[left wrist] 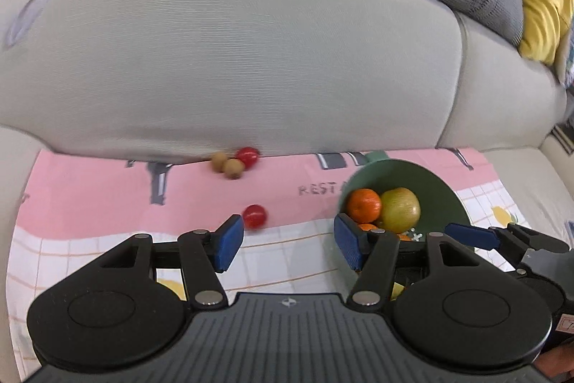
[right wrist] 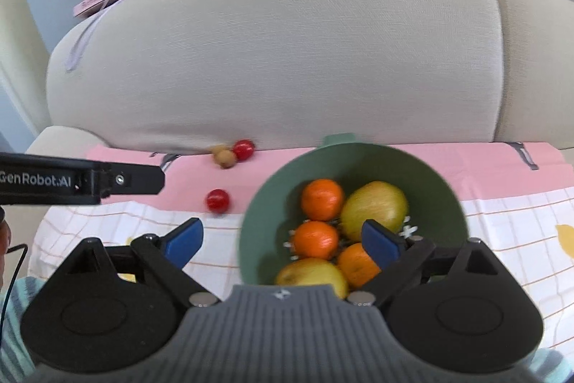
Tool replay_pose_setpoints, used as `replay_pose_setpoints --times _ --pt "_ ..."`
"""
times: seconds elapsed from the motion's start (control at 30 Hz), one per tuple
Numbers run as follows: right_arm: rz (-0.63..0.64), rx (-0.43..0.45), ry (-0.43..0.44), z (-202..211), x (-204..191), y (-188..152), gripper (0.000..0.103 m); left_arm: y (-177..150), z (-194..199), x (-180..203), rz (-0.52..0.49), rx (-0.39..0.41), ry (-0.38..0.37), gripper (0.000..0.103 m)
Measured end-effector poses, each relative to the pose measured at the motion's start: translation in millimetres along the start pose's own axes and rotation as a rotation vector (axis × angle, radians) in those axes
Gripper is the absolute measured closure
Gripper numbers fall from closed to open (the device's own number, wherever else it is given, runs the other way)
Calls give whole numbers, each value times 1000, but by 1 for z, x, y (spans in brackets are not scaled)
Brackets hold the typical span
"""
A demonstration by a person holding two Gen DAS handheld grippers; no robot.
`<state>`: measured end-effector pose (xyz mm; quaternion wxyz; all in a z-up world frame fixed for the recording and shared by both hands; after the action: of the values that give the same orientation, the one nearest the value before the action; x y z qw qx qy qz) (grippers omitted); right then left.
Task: Organize fruits
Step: 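Move both open grippers away from the colander toward the red cherry tomatoes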
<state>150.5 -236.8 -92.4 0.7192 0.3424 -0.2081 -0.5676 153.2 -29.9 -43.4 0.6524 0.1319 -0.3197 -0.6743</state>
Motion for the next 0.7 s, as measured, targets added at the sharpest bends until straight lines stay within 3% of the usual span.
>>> replay_pose_setpoints --times 0.33,0.53,0.7 --pt "186 0 62 -11 -53 6 13 -4 8 -42 79 14 4 35" --pt "286 -12 84 -33 -75 15 27 -2 -4 -61 110 -3 8 35" --pt "327 -15 51 -54 -76 28 40 0 -21 -69 114 -35 4 39"
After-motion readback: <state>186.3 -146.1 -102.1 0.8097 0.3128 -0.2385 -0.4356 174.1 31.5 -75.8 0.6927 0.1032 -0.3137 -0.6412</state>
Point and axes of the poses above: each gripper's, at about its wrist camera, not at the fingertips, and z roughly against the way its jaws point, x to its right, y to its top, the point moved 2 cm from there along -z, roughly the way its jaws point, and after that the axes turned 7 degrees about z, right-handed, at the moved point
